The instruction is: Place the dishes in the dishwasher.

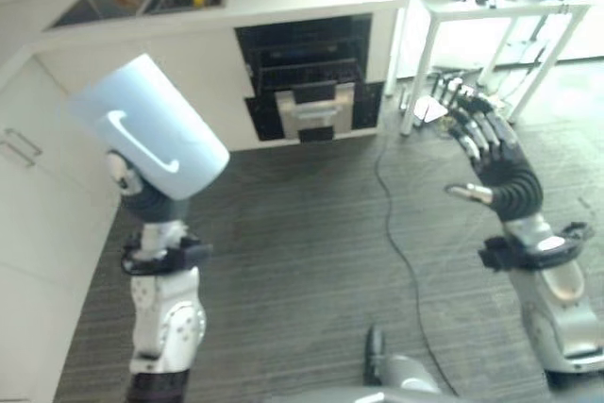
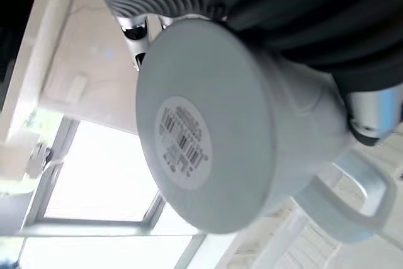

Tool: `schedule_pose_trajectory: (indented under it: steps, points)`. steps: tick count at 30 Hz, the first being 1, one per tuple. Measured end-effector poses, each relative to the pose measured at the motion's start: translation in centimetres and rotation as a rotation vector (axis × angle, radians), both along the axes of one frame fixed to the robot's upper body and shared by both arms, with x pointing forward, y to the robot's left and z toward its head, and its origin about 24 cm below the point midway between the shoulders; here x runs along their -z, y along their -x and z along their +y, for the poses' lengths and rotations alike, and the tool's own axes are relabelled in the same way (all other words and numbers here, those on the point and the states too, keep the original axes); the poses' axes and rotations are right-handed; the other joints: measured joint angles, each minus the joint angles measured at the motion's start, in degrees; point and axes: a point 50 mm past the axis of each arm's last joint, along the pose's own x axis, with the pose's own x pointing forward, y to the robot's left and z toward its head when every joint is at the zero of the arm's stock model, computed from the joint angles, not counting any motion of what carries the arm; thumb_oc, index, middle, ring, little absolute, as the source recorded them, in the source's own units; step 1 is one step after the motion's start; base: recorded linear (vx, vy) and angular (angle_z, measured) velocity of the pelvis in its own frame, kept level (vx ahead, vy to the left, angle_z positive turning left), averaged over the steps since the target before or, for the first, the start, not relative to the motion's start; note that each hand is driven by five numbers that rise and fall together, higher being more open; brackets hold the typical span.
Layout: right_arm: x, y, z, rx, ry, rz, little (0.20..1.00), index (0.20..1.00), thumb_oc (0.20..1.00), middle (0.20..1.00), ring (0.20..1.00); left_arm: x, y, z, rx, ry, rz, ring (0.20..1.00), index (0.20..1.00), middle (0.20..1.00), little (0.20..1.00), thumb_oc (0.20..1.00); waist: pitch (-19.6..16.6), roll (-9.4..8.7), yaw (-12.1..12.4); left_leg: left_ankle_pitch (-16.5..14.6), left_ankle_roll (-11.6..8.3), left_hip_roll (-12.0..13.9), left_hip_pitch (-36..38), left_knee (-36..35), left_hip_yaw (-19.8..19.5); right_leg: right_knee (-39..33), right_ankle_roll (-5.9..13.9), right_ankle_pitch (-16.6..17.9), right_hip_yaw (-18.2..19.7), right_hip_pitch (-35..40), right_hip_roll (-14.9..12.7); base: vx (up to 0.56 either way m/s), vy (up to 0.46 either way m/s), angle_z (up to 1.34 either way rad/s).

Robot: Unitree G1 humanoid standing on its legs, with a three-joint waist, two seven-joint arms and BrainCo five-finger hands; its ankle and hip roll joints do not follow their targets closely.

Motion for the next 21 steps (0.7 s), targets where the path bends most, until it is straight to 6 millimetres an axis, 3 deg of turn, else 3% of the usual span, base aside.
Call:
schedule_pose_trajectory:
  steps: [1, 3, 4, 5, 6, 7, 8, 9, 10, 11, 12, 14, 16, 18, 19, 20, 21]
  points:
    - [0.5, 0.3, -0.5, 0.02, 0.003, 0.029, 1.0, 1.0, 1.0, 1.0, 1.0, -0.1, 0.2, 0.0, 0.011, 0.003, -0.012, 0.2, 0.2, 0.2, 0.2, 0.2, 0.11, -0.51, 0.18, 0.47, -0.27, -1.07, -4.41, 5.66, -1.82, -0.19, -1.71, -1.99, 0.54, 0.63, 0.87, 0.16, -0.393, -0.16]
    - [1.7, 0.8, -1.1, 0.038, 0.007, 0.091, 1.0, 1.0, 1.0, 1.0, 1.0, 0.7, 0.7, 0.2, 0.023, 0.035, 0.021, 0.2, 0.2, 0.2, 0.2, 0.2, 0.6, -1.81, 0.44, 0.84, -0.73, -2.44, -10.28, 15.67, -3.96, -0.57, -3.34, -3.35, 0.59, 1.62, 1.32, 0.11, -0.32, -0.02]
    - [2.2, 1.3, -1.7, 0.061, 0.005, 0.116, 1.0, 1.0, 1.0, 1.0, 1.0, 1.0, 0.7, 0.1, 0.033, 0.052, 0.026, 0.2, 0.2, 0.2, 0.2, 0.2, 1.12, -3.03, 0.7, 1.38, -0.29, -4.23, -19.41, 29.62, -3.83, -1.3, -4.3, -4.16, 0.43, 1.54, 0.92, 0.09, -0.159, 0.08]
    - [2.3, 1.6, -1.9, 0.075, -0.012, 0.115, 1.0, 1.0, 1.0, 1.0, 1.0, 1.3, 0.9, 0.1, 0.033, 0.07, 0.033, 0.2, 0.2, 0.2, 0.2, 0.2, 1.58, -3.89, 1.26, 1.13, 0.23, -5.59, -24.91, 36.97, -2.51, -1.86, -4.58, -3.98, 0.47, 1.59, 0.35, 0.14, -0.071, 0.06]
    - [2.5, 1.4, -1.5, 0.066, -0.032, 0.116, 1.0, 1.0, 1.0, 1.0, 1.0, 1.9, 1.0, 0.4, 0.028, 0.081, 0.06, 0.2, 0.2, 0.2, 0.2, 0.2, 2.23, -5.04, 1.52, -1.53, 3.17, -5.82, -29.01, 34.23, 1.79, -3.07, -3.04, -3.3, -0.12, 2.96, -0.11, 0.18, 0.025, 0.14]
    - [2.4, 1.2, -1.2, 0.053, -0.033, 0.113, 1.0, 1.0, 1.0, 1.0, 1.0, 2.3, 0.9, 0.5, 0.029, 0.075, 0.079, 0.2, 0.2, 0.2, 0.2, 0.2, 2.34, -4.5, 1.31, -2.47, 4.62, -5.5, -30.46, 26.14, 3.83, -3.98, -2.39, -3.7, -1.09, 4.45, 0.59, 0.28, 0.144, 0.17]
    - [2.3, 0.9, -0.7, 0.031, -0.035, 0.104, 1.0, 1.0, 1.0, 1.0, 1.0, 2.5, 1.0, 0.7, 0.027, 0.06, 0.09, 0.2, 0.2, 0.2, 0.2, 0.2, 2.52, -3.9, 1.43, -2.85, 5.32, -5.42, -29.95, 15.09, 5.34, -5.33, -2.22, -3.79, -1.23, 5.91, 1.55, 0.35, 0.198, 0.11]
    - [2.1, 0.6, -0.4, 0.017, -0.033, 0.094, 1.0, 1.0, 1.0, 1.0, 1.0, 2.7, 1.4, 1.1, 0.022, 0.041, 0.099, 0.2, 0.2, 0.2, 0.2, 0.2, 2.64, -2.88, 1.7, -2.42, 5.88, -6.01, -28.56, 3.65, 6.27, -6.49, -0.77, -4.62, -0.48, 7.43, 2.74, 0.4, 0.218, -0.07]
    - [2.4, 0.3, -0.3, 0.016, -0.042, 0.105, 1.0, 1.0, 1.0, 1.0, 1.0, 3.3, 1.6, 1.6, 0.006, 0.024, 0.12, 0.2, 0.2, 0.2, 0.2, 0.2, 2.8, -1.16, 2.01, -0.53, 7.27, -6.31, -26.09, -10.17, 6.78, -6.29, 5.71, -7.94, -1.24, 8.58, 3.28, 0.41, 0.203, -0.35]
    - [2.7, -0.1, -0.6, 0.026, -0.029, 0.123, 1.0, 1.0, 1.0, 1.0, 1.0, 4.0, 1.6, 1.8, -0.008, 0.041, 0.142, 0.2, 0.2, 0.2, 0.2, 0.2, 3.35, 2.15, 3.14, 1.28, 5.86, -3.87, -24.16, -20.11, 4.1, 0.23, 6.17, -12.33, -3.87, 6.98, 3.37, 0.34, 0.2, -0.44]
    - [3.0, 0.0, -1.0, 0.034, -0.012, 0.14, 1.0, 1.0, 1.0, 1.0, 1.0, 3.9, 1.6, 2.2, -0.023, 0.036, 0.133, 0.2, 0.2, 0.2, 0.2, 0.2, 4.22, 1.84, 4.04, 4.59, 2.48, -2.18, -25.14, -20.05, 3.63, -0.47, 3.99, -11.0, -1.09, 8.8, 3.39, 0.32, 0.224, -0.49]
    - [3.7, 1.0, -1.8, 0.066, -0.001, 0.18, 1.0, 1.0, 1.0, 1.0, 1.0, 3.9, 1.8, 2.5, -0.046, 0.05, 0.114, 0.2, 0.2, 0.2, 0.2, 0.2, 4.07, 2.33, 4.58, 5.88, 1.98, 1.18, -26.63, -19.69, 3.75, -3.33, 3.36, -10.43, -0.59, 13.51, 4.16, 0.25, 0.277, -0.36]
    - [3.3, 1.4, -2.1, 0.069, 0.024, 0.169, 1.0, 1.0, 1.0, 1.0, 1.0, 3.8, 1.9, 2.5, -0.046, 0.052, 0.096, 0.2, 0.2, 0.2, 0.2, 0.2, 4.17, 2.16, 3.93, 5.89, 2.12, 2.0, -27.57, -19.6, 5.65, -5.34, 3.34, -10.44, 0.77, 16.1, 4.11, 0.26, 0.379, -0.44]
    - [2.4, 1.8, -2.9, 0.089, 0.043, 0.134, 1.0, 1.0, 1.0, 1.0, 1.0, 3.6, 1.7, 2.5, -0.044, 0.052, 0.079, 0.2, 0.2, 0.2, 0.2, 0.2, 4.54, 1.27, 3.4, 7.4, 4.38, -0.23, -24.32, -19.94, 9.18, -7.53, 4.16, -10.96, 1.61, 20.46, 2.37, 0.21, 0.302, -0.45]
    - [1.8, 2.1, -2.9, 0.086, 0.049, 0.109, 1.0, 1.0, 1.0, 1.0, 1.0, 3.2, 1.5, 2.4, -0.043, 0.05, 0.062, 0.2, 0.2, 0.2, 0.2, 0.2, 4.45, 1.35, 3.45, 8.67, 6.47, -2.04, -21.83, -19.94, 8.94, -7.8, 5.68, -11.91, 2.72, 22.56, 1.34, 0.18, 0.269, -0.47]
    - [1.6, 2.3, -2.3, 0.063, 0.041, 0.092, 1.0, 1.0, 1.0, 1.0, 1.0, 2.6, 1.0, 2.3, -0.036, 0.052, 0.031, 0.2, 0.2, 0.2, 0.2, 0.2, 4.22, 0.46, 3.64, 12.55, 10.28, -4.01, -20.24, -19.94, 8.63, -7.6, 7.38, -12.96, 2.98, 24.26, -0.54, 0.18, 0.249, -0.28]
    - [1.3, 2.5, -1.8, 0.037, 0.033, 0.079, 1.0, 1.0, 1.0, 1.0, 1.0, 1.9, 0.5, 2.0, -0.02, 0.05, -0.001, 0.2, 0.2, 0.2, 0.2, 0.2, 4.02, -1.32, 3.62, 13.29, 11.51, -6.14, -19.64, -19.7, 8.56, -6.21, 8.42, -13.35, 2.11, 24.44, -2.37, 0.19, 0.249, 0.12]
